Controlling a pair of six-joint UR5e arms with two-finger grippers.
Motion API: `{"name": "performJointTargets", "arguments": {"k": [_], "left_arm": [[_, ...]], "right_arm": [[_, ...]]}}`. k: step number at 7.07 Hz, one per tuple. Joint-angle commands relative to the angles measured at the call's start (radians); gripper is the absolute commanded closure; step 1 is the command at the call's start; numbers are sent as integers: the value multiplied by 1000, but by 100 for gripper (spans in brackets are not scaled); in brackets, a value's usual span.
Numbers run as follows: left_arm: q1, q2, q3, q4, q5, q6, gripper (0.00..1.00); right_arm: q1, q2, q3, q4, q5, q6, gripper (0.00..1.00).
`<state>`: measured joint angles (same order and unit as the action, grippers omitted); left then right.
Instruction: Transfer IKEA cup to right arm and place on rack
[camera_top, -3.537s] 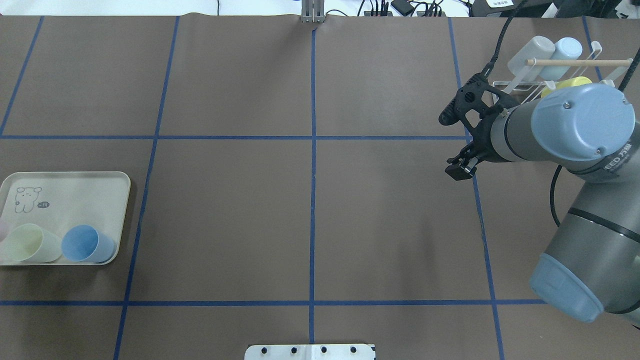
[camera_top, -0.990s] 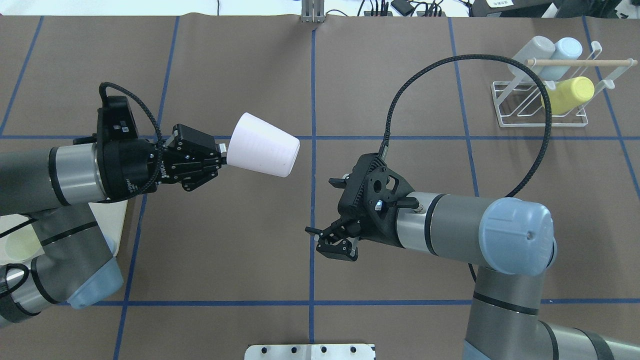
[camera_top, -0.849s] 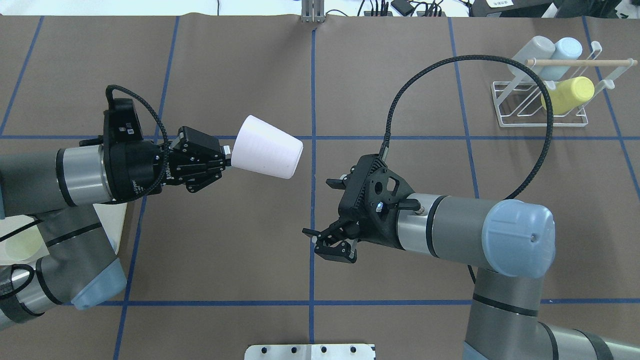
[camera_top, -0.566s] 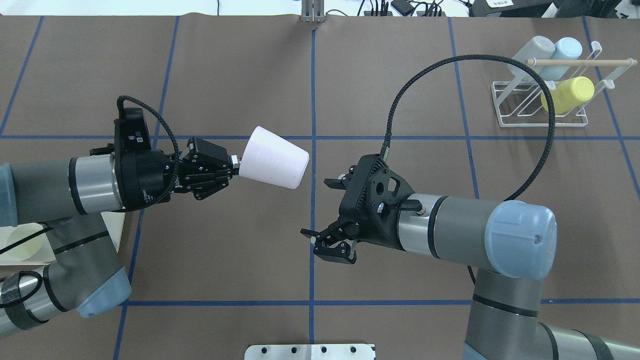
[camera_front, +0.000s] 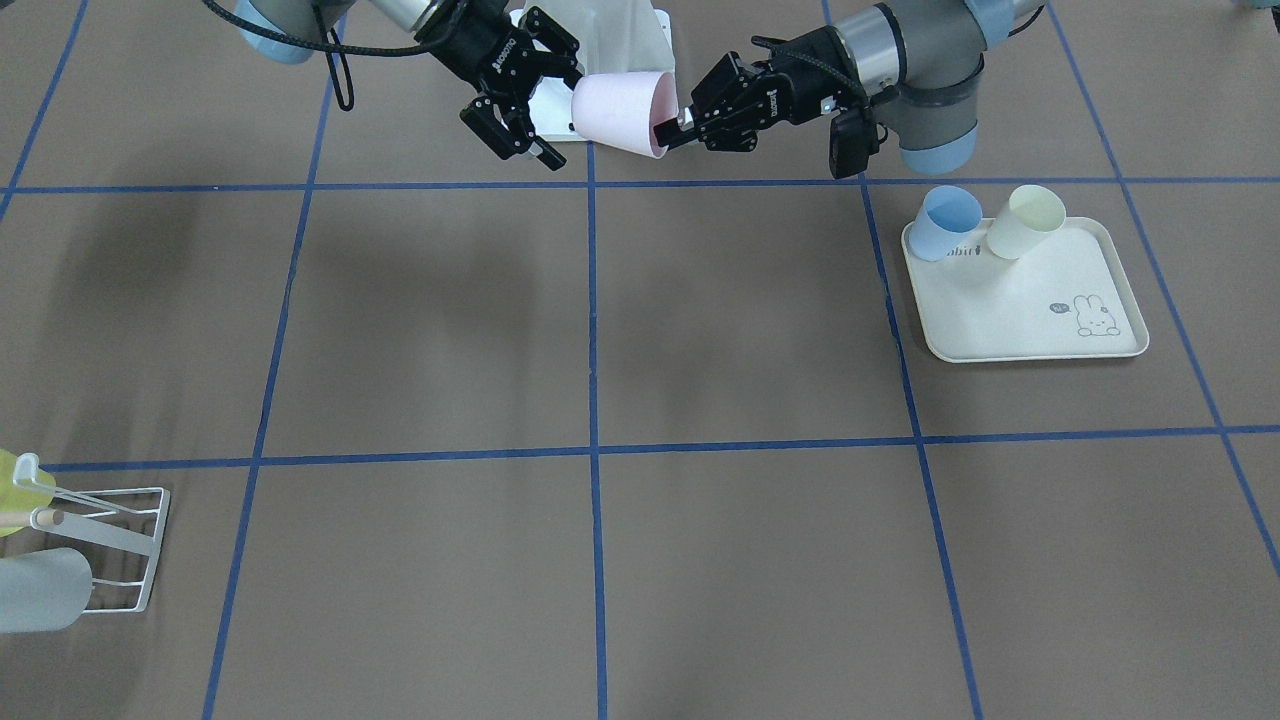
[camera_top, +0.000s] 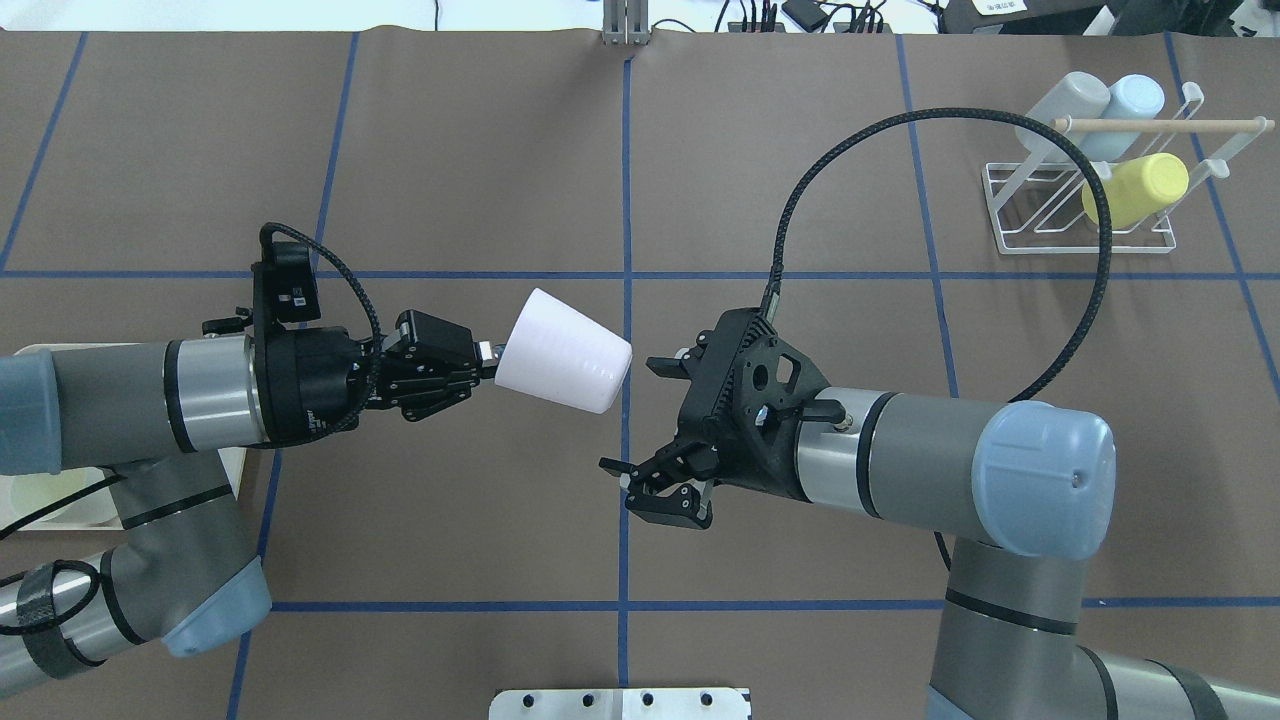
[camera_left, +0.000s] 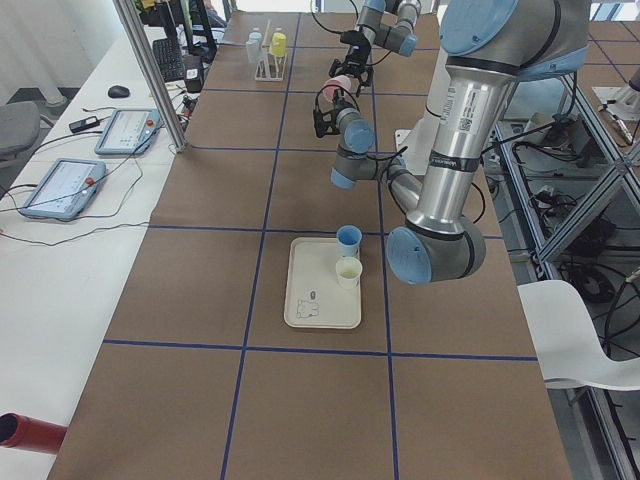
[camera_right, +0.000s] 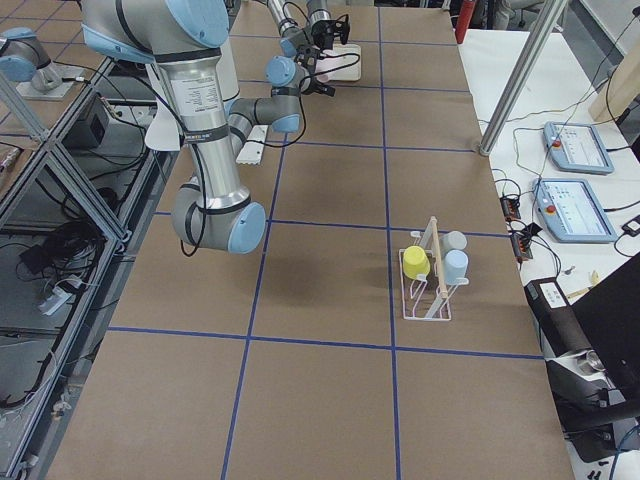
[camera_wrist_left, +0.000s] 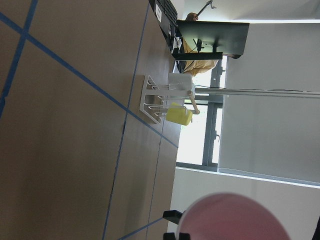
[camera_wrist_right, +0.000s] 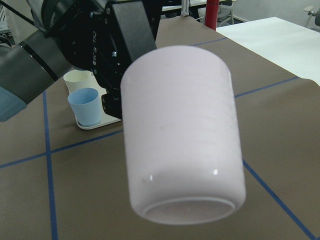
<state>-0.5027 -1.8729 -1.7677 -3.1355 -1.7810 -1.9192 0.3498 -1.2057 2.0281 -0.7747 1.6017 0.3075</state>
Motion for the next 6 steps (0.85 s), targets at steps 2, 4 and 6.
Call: {"name": "performJointTargets", "arguments": {"k": [2,4,6], "left_arm": [[21,1,4,17,3,26,100],[30,-2,4,37,3,55,100],[56,-3,4,37,34,55,100]], "right_arm": [[2,0,3,0,6,-5,0],[0,0,9,0,9,-8,0],[0,-1,9,0,9,-8,0]]}}
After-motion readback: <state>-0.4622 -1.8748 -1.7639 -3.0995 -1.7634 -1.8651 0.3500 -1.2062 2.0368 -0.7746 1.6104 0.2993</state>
